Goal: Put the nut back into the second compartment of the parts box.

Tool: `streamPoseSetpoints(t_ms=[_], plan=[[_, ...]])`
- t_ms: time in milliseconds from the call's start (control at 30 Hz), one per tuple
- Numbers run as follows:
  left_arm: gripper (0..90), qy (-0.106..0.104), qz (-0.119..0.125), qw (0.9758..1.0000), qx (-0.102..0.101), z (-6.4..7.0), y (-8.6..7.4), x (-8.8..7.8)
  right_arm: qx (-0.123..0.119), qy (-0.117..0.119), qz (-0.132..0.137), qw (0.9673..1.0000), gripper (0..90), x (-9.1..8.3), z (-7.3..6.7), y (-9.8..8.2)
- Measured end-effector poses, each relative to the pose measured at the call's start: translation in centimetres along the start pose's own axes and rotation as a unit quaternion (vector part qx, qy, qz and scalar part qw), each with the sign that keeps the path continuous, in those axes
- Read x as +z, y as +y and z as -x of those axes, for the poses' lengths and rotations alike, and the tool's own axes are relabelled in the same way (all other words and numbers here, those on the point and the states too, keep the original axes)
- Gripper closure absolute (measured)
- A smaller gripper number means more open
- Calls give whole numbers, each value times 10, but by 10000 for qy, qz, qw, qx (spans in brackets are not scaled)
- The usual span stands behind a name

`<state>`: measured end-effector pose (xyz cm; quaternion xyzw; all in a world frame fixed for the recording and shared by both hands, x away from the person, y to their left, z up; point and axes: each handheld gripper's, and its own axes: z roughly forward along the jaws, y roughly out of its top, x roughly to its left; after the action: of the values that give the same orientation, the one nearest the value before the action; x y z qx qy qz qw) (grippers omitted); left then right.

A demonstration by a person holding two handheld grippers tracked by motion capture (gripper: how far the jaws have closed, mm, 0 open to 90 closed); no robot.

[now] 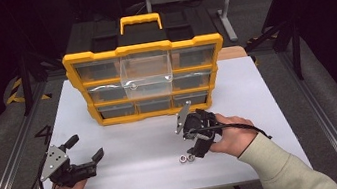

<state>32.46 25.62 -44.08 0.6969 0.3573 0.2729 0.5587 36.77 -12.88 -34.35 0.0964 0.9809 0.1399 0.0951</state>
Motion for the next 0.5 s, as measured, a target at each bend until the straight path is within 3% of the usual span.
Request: streamPoseSetpoints(t_ms=[500], plan=[[36, 45, -71, 10000, 13, 0, 0, 1, 112, 440, -174, 9988, 207, 43, -11, -10]])
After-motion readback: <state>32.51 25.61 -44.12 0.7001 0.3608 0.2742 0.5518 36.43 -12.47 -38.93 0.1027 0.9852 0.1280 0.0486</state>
